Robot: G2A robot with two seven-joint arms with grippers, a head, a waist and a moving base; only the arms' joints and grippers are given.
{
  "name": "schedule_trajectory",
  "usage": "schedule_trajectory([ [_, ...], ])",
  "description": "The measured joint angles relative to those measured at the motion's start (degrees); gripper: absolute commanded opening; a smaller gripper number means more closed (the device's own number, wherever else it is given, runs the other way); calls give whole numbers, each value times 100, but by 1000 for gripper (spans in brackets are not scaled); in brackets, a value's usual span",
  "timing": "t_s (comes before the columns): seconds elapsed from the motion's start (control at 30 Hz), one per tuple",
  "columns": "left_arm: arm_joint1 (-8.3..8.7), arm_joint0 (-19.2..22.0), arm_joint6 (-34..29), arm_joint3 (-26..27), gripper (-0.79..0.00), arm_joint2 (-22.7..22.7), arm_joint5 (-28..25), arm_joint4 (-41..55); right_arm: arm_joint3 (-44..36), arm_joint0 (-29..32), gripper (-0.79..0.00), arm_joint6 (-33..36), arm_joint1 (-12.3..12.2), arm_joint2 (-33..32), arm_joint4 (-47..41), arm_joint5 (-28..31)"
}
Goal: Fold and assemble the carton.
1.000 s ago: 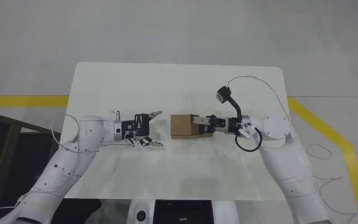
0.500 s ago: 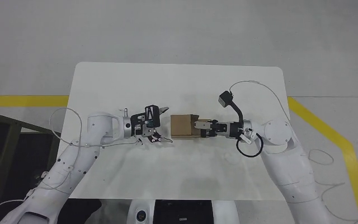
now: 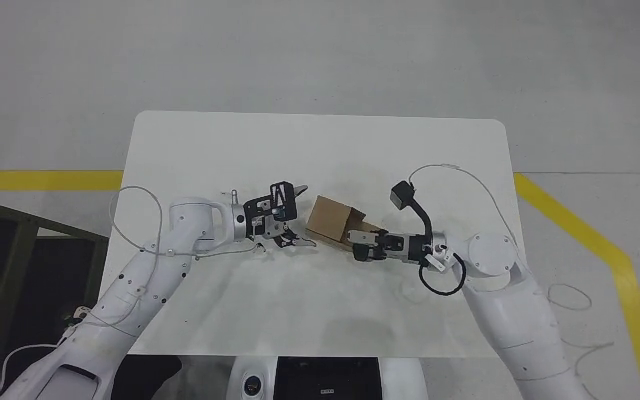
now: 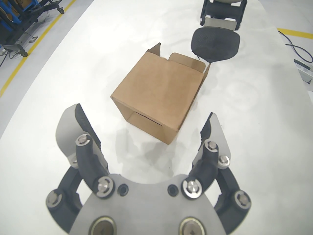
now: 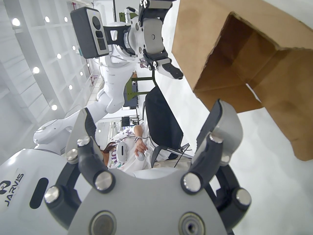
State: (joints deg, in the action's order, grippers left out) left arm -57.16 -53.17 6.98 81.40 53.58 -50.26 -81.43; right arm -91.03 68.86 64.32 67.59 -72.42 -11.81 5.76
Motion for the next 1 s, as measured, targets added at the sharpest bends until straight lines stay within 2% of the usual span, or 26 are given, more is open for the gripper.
schedule_trajectory([
  [0.13,-8,7,136,-27,0,-18,-71,-79,-197,79,0,-123,-34,-93,52,94],
  [0.43,-4,-10,244,-36,0,45,-99,-186,-616,269,0,24,-117,-117,154,-334],
  [0.67,-14,-21,245,-48,0,62,-100,-218,-186,333,0,-327,-130,-126,23,-80],
  [1.0,-96,96,158,-150,0,-112,-203,-129,433,74,0,-567,-80,135,-281,419],
])
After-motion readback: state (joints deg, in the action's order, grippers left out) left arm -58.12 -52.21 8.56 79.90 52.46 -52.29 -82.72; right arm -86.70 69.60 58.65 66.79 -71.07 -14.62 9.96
